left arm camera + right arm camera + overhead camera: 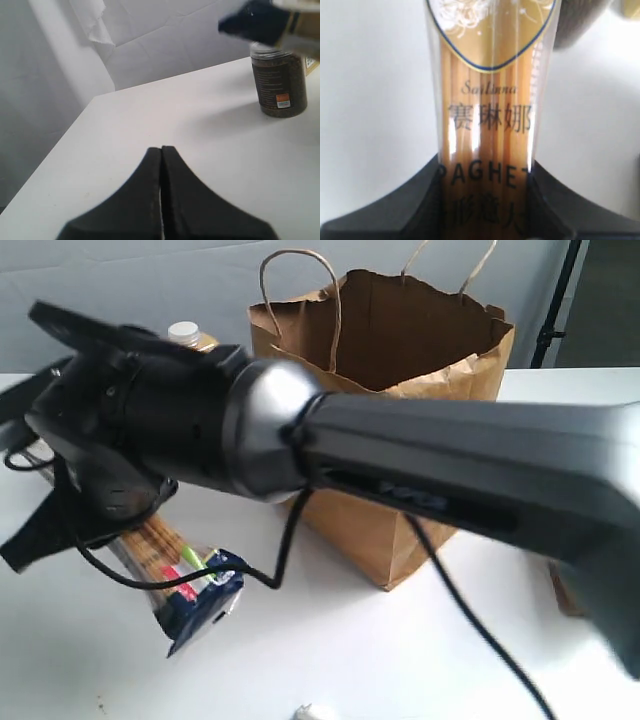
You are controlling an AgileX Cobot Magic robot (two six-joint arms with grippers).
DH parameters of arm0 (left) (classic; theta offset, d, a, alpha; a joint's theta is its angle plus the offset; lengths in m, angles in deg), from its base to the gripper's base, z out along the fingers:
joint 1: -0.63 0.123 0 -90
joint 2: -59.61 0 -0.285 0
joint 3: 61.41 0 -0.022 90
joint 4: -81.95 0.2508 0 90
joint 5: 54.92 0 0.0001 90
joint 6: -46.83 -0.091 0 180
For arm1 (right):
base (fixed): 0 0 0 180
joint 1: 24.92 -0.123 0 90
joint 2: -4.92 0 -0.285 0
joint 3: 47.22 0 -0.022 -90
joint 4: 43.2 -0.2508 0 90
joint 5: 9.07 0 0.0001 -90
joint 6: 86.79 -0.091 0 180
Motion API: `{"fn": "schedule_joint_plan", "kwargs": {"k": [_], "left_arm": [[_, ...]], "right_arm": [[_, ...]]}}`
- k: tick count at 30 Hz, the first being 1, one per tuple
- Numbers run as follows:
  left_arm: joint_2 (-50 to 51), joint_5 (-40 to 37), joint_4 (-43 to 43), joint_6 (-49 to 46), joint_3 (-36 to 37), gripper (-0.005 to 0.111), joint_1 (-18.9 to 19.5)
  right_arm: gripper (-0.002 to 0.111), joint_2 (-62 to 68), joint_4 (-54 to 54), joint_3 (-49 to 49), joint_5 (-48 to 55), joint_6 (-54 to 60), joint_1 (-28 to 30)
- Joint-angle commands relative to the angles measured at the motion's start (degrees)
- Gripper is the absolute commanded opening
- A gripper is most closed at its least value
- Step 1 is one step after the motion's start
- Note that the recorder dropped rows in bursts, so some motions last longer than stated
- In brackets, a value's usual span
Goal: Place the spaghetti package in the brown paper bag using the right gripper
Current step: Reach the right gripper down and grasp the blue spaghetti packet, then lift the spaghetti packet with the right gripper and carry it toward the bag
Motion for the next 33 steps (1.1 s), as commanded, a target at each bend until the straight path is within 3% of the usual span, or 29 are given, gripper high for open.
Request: {"fn": "schedule_joint_plan", "kwargs": {"k": [1,8,16,33], "left_arm": [[0.1,0.4,-0.3,0.2,0.3,0.000,-0.1],[0.1,0.4,-0.3,0.2,0.3,0.000,-0.1],[0.1,0.4,-0.3,0.2,0.3,0.000,-0.1],[0.1,0.4,-0.3,0.2,0.3,0.000,-0.1]], "right_arm": [[0.000,-11.3,2.6,7.7,-15.4,-2.7,-1.2],[0.000,-25.3,1.0,16.6,-39.5,-2.8,-1.1],[0.000,-34.0,3.2,16.9,-44.6,1.2,2.4],[0.000,-36.8,6.8,18.0,-47.7,-0.8,28.6]]}}
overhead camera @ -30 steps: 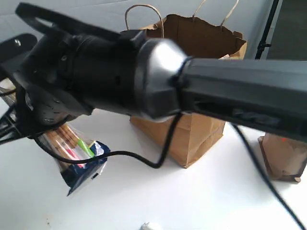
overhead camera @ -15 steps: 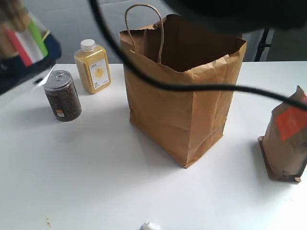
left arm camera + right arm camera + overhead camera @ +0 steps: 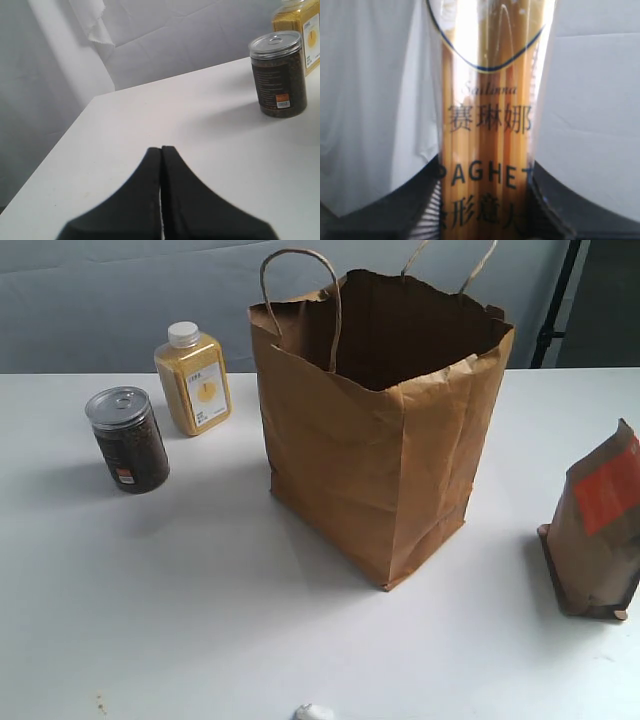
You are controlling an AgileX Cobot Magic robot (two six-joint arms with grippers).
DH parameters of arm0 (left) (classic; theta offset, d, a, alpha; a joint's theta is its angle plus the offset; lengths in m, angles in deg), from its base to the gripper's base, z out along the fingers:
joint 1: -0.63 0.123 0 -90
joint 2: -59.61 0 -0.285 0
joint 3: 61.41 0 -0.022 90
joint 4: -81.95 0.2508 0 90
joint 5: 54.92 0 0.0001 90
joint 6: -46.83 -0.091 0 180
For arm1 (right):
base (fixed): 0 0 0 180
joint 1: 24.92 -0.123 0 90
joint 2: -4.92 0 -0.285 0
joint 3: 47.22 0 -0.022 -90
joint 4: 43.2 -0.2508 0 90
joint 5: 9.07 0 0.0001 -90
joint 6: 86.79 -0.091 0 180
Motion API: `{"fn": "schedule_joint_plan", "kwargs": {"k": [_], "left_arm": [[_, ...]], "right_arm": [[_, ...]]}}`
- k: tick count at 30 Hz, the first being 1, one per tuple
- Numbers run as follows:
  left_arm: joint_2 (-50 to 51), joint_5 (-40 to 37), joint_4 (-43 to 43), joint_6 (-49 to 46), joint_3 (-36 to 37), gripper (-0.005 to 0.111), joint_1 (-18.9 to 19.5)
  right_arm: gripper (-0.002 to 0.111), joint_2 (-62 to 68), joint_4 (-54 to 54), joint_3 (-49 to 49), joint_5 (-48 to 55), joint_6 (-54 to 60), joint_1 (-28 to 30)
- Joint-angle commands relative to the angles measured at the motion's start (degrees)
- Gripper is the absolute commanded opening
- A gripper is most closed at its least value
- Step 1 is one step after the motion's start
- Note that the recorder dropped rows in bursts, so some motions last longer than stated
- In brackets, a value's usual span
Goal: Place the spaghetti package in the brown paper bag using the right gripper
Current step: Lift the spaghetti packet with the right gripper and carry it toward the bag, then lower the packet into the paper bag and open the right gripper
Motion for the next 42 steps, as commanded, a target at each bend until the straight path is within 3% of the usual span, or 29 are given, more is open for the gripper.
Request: {"fn": "schedule_joint_plan", "kwargs": {"k": [1,6,17,27,31,34,36,42], "left_arm": [[0.1,0.4,-0.3,0.2,0.3,0.000,-0.1],[0.1,0.4,-0.3,0.2,0.3,0.000,-0.1],[0.1,0.4,-0.3,0.2,0.3,0.000,-0.1],[0.1,0.4,-0.3,0.2,0.3,0.000,-0.1],[0.1,0.4,-0.3,0.2,0.3,0.000,-0.1],[0.1,0.4,-0.3,0.2,0.3,0.000,-0.1],[0.1,0.4,-0.3,0.2,0.3,0.000,-0.1],[0.1,0.4,-0.3,0.2,0.3,0.000,-0.1]], "right_arm": [[0.000,1.3,0.6,1.5,-4.1,-0.4,6.0],[0.000,3.5,0.2,7.1,-4.3,-0.6,10.0],[0.000,3.7,-5.2,25.3,-15.9,0.1,11.4],[0.001,3.7,-6.1,33.9,-20.5,7.8,12.7],[0.029,3.7,-6.2,36.5,-20.7,9.1,13.0],[0.067,3.7,-6.2,37.2,-20.2,9.1,13.0],[0.072,3.7,-6.2,37.2,-20.2,9.1,13.0],[0.064,1.1,-6.8,37.2,-19.9,9.0,11.7]]}}
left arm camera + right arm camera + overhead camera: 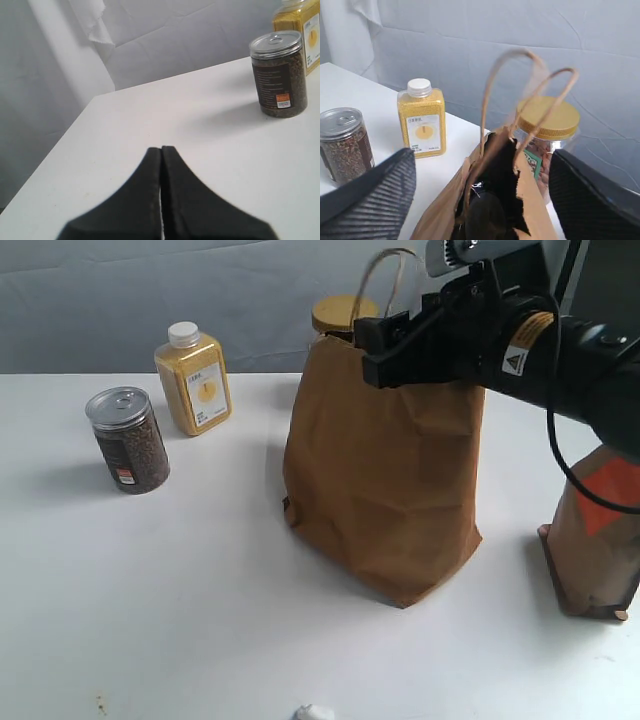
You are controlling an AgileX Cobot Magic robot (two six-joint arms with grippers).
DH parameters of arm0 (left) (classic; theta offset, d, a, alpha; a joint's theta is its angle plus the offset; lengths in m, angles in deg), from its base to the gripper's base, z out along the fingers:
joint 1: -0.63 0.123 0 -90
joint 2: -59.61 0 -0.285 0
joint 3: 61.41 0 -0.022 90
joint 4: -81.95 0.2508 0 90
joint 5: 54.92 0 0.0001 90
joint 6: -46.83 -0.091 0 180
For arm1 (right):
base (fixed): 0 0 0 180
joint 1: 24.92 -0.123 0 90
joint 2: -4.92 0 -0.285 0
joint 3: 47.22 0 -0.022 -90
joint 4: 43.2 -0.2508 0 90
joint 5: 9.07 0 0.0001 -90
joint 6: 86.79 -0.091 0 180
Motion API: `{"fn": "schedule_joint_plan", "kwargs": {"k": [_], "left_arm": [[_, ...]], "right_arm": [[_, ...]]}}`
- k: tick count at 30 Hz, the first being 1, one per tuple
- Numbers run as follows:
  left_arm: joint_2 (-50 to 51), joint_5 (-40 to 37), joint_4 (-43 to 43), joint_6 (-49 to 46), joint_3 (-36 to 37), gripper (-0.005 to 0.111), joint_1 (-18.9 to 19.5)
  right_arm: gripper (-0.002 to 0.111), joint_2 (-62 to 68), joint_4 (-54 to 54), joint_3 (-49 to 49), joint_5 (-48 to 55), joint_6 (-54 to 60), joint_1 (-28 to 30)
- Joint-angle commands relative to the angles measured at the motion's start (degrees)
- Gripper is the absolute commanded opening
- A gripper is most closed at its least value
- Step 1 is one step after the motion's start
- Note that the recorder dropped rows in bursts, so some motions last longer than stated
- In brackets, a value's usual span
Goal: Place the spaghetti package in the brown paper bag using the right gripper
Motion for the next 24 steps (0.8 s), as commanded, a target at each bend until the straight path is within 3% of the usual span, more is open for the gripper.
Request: {"fn": "schedule_joint_plan", "kwargs": {"k": [1,4,7,9,14,24], "left_arm": [[0.1,0.4,-0.3,0.2,0.3,0.000,-0.1],[0.1,0.4,-0.3,0.2,0.3,0.000,-0.1],[0.1,0.4,-0.3,0.2,0.3,0.000,-0.1],[0.1,0.4,-0.3,0.2,0.3,0.000,-0.1],[0.1,0.4,-0.3,0.2,0.3,0.000,-0.1],[0.1,0.4,-0.3,0.2,0.3,0.000,-0.1]], "right_arm": [[0.062,-4.0,-0.6,0.0,0.3,0.1,-1.6],[0.044,-10.9,-2.0,0.0,3.6,0.1,-3.2],[0.011,-19.5,-2.2,0.0,12.5,0.1,-3.5],[0.000,-23.7,-1.3,0.2,17.7,0.0,-3.4],[0.000,-34.1,-0.7,7.5,20.5,0.0,-0.8],[0.000,-56.3,-6.0,35.1,19.1,0.0,15.7]]}}
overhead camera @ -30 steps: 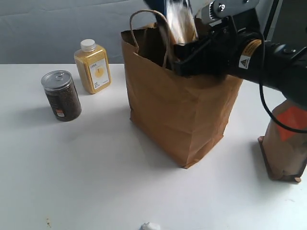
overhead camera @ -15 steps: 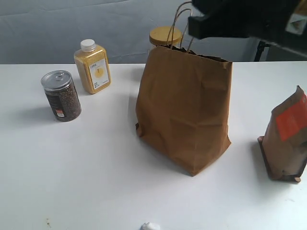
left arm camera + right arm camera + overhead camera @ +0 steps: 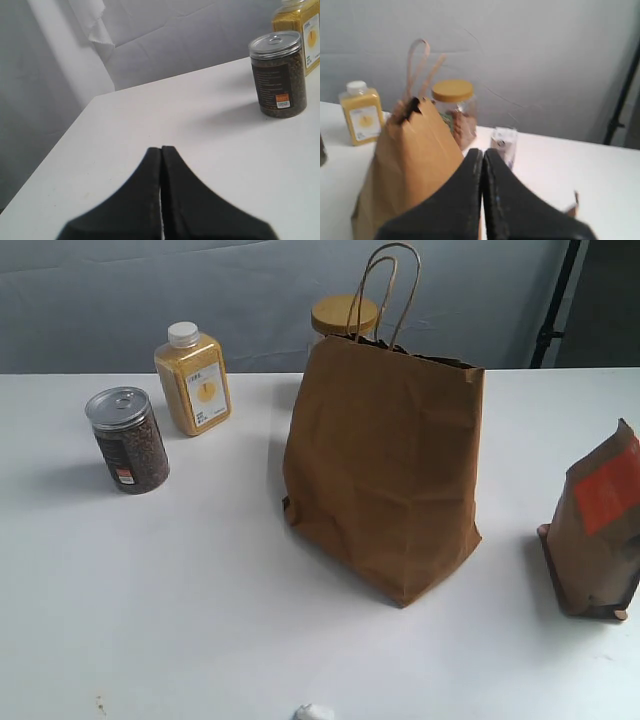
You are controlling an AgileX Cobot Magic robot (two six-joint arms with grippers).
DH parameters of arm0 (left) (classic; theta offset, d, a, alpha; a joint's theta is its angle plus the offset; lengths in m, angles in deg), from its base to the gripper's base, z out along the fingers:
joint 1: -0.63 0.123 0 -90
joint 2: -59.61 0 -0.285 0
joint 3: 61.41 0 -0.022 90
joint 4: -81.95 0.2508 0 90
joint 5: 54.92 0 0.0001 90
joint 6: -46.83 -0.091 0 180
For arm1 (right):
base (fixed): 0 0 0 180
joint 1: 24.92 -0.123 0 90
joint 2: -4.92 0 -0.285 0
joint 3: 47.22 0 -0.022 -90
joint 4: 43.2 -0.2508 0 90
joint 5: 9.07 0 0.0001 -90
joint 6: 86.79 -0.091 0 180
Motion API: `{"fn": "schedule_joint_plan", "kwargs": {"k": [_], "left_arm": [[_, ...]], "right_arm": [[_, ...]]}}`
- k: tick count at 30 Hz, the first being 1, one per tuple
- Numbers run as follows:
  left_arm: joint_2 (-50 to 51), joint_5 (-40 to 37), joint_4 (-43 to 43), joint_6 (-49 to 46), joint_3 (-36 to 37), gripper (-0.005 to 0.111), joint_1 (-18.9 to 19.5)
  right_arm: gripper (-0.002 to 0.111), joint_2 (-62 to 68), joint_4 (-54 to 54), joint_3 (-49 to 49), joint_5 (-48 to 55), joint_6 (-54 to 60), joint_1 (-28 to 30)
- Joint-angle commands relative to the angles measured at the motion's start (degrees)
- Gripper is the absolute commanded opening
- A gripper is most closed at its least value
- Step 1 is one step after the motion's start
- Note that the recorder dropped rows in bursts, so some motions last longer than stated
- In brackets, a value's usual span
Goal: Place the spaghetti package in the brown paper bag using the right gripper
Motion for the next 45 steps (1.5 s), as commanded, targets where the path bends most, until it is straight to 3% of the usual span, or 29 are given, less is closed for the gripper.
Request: {"fn": "schedule_joint_plan", "kwargs": {"k": [1,9,12,15,23,33,38,45], "left_arm": [[0.1,0.4,-0.3,0.2,0.3,0.000,-0.1],[0.1,0.4,-0.3,0.2,0.3,0.000,-0.1],[0.1,0.4,-0.3,0.2,0.3,0.000,-0.1],[0.1,0.4,-0.3,0.2,0.3,0.000,-0.1],[0.1,0.3,-0.3,0.2,0.3,0.000,-0.1],[0.1,0.3,-0.3,0.2,0.3,0.000,-0.1],[0.1,0.3,-0.3,0.2,0.3,0.000,-0.1],[0.1,0.3,-0.3,0.2,0.3,0.000,-0.1]], "right_arm": [[0.000,-10.1,-2.6,11.0,0.0,0.3,6.4],[0.000,-29.1,-7.0,25.3,1.1,-0.1,13.3],[0.000,-34.7,-8.4,25.4,8.2,-1.0,14.3],[0.000,-38.6,-8.4,25.4,8.2,-2.8,14.4],[0.000,-38.6,-3.3,25.4,8.9,7.3,14.4],[0.000,-38.6,-10.5,25.4,7.8,8.9,14.4],[0.000,-38.6,-15.5,25.4,7.8,16.7,14.4],[0.000,-38.6,-13.1,25.4,7.8,16.7,14.4]]}}
